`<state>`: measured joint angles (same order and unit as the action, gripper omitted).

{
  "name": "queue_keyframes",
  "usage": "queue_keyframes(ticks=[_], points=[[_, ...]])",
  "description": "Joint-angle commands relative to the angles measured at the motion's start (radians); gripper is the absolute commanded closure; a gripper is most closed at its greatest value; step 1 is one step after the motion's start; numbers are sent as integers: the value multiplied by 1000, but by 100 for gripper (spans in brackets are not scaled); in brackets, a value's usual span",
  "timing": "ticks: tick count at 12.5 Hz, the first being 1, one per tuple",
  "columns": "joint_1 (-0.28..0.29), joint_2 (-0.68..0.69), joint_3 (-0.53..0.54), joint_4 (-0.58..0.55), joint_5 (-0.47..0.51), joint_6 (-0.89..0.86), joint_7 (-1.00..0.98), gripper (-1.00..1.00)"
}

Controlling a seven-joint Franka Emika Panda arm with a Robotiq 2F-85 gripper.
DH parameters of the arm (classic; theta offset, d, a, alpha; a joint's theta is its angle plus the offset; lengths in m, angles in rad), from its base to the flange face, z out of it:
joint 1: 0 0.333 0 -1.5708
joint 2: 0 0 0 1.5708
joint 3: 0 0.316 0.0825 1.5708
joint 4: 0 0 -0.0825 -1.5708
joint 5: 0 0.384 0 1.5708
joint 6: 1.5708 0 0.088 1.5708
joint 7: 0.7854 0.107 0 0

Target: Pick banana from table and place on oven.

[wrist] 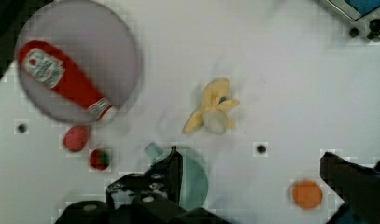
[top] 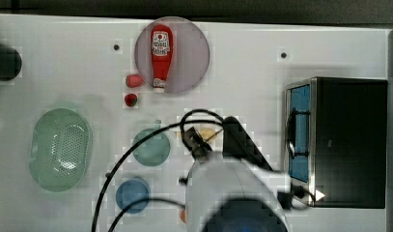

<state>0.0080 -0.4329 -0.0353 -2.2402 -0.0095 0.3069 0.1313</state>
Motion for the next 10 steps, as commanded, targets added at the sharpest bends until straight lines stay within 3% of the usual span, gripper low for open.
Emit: queue_keyframes(ticks=[1,6,10], points=[[-17,116,6,-121,5,146,30,-100],[-17,309,17,-272,5,498,30,-100],[-15,493,35,-257,5,613,30,-100]])
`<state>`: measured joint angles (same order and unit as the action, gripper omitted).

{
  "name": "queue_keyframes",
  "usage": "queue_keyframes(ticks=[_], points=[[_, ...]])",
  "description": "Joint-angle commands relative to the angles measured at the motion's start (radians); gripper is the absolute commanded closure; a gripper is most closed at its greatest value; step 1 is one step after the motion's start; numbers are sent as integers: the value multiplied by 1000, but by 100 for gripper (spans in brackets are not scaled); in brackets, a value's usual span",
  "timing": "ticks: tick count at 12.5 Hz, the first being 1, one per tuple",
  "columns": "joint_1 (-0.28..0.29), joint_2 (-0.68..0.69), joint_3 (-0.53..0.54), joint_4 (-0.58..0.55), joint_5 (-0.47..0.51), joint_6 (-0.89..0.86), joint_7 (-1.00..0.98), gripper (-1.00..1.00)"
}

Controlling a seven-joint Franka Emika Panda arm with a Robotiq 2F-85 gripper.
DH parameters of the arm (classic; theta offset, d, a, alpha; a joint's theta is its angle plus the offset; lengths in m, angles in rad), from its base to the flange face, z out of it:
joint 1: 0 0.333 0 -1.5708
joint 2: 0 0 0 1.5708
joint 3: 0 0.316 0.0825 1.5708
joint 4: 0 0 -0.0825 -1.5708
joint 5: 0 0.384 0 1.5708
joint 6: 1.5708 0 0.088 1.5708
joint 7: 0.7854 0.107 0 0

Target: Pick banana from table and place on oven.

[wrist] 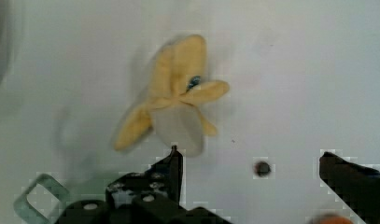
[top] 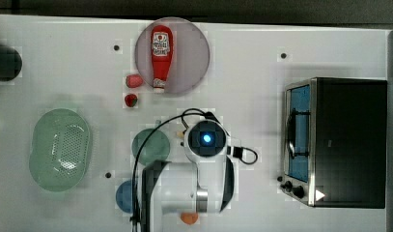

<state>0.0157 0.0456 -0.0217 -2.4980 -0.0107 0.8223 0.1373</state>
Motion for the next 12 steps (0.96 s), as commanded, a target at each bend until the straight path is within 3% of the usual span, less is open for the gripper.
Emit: queue_keyframes(ticks=[1,10,12], points=[[-23,52,27,2,6,138,25,-100],[-22,295,45,5,6,413,26,-100],[-23,299,47,6,7,421,27,-43]])
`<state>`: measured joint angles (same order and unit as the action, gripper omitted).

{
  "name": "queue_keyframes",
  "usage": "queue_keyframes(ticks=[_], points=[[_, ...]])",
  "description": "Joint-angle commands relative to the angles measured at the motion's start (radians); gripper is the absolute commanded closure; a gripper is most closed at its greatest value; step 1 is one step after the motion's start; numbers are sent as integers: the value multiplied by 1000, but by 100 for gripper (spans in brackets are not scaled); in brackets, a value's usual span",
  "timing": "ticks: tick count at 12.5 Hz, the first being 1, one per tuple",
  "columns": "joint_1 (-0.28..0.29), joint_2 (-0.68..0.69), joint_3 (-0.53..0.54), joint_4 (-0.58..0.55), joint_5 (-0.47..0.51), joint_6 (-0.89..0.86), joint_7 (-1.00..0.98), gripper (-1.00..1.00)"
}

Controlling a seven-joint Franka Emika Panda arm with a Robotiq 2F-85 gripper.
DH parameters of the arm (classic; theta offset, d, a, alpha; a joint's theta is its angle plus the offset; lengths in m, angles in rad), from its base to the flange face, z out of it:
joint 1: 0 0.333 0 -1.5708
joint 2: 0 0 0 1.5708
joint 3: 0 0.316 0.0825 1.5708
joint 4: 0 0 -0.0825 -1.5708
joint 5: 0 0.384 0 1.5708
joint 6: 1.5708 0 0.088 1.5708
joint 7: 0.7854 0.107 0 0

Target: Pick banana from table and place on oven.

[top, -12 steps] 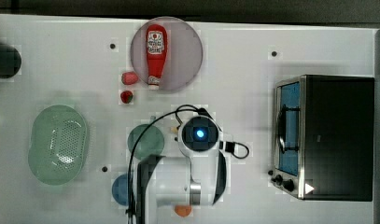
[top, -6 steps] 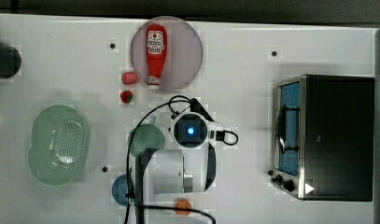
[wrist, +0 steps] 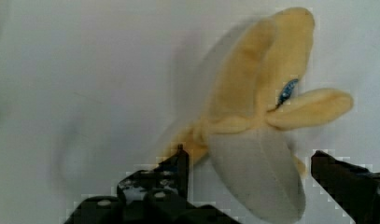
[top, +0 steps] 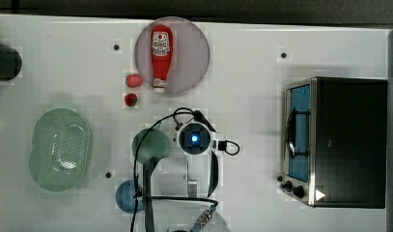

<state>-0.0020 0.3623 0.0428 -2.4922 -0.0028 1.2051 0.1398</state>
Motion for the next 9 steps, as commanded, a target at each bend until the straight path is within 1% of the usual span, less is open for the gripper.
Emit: queue_keyframes(ticks=[1,3,4,7,9], points=[[-5,-20,-18,4,-1,40,25,-18],[-5,-18,-16,2,-1,39,25,27],[-5,-19,-14,6,-1,40,25,45],[-5,-55,-9,32,-1,39,26,45],[-8,-147,-12,75,-1,-6,29,45]])
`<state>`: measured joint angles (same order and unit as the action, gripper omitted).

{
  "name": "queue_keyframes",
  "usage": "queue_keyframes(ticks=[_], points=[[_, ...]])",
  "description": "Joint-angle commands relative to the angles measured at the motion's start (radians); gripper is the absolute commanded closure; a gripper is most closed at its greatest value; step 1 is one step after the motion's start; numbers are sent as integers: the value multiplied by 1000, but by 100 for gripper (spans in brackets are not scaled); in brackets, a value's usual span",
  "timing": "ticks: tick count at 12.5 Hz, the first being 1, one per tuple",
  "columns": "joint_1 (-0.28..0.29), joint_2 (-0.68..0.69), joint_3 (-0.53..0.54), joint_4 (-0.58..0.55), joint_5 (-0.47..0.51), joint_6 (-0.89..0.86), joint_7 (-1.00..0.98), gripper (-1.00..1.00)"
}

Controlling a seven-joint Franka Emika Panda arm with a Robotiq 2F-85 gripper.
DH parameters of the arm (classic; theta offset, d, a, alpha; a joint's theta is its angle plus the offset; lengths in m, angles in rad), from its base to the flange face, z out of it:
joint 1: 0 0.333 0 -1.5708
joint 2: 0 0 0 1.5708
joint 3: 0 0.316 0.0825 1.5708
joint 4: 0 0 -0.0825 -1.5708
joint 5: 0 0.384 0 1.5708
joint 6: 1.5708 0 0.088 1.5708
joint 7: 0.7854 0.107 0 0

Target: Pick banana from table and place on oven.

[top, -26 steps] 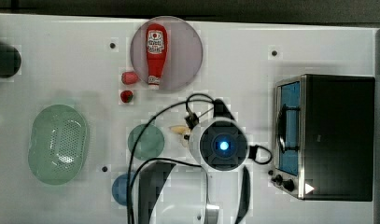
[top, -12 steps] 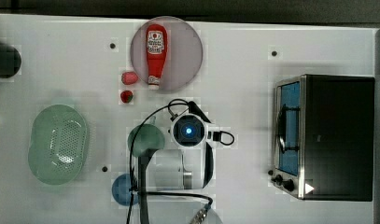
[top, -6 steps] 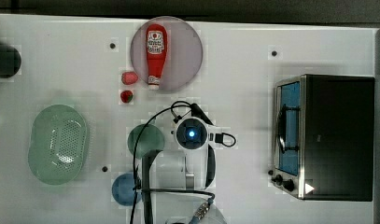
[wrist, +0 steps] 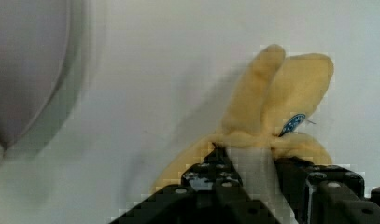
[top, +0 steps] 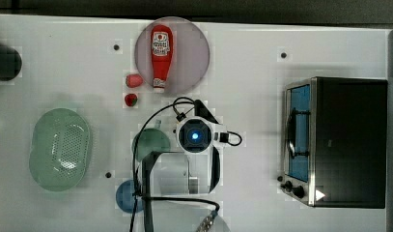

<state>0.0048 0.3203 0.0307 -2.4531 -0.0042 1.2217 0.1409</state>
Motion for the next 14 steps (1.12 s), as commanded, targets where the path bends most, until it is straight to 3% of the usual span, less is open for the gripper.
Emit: queue_keyframes(ticks=[1,5,8,11,14], points=[[-17,-163,0,66,0,-95,27,45],[-20,-393,-20,244,1,-568,27,45],[-29,-488,-86,394,0,-866,26,46],[-49,-493,-210,472,-25,-960,-14,45],[-56,-444,-352,491,-127,-915,-298,45]])
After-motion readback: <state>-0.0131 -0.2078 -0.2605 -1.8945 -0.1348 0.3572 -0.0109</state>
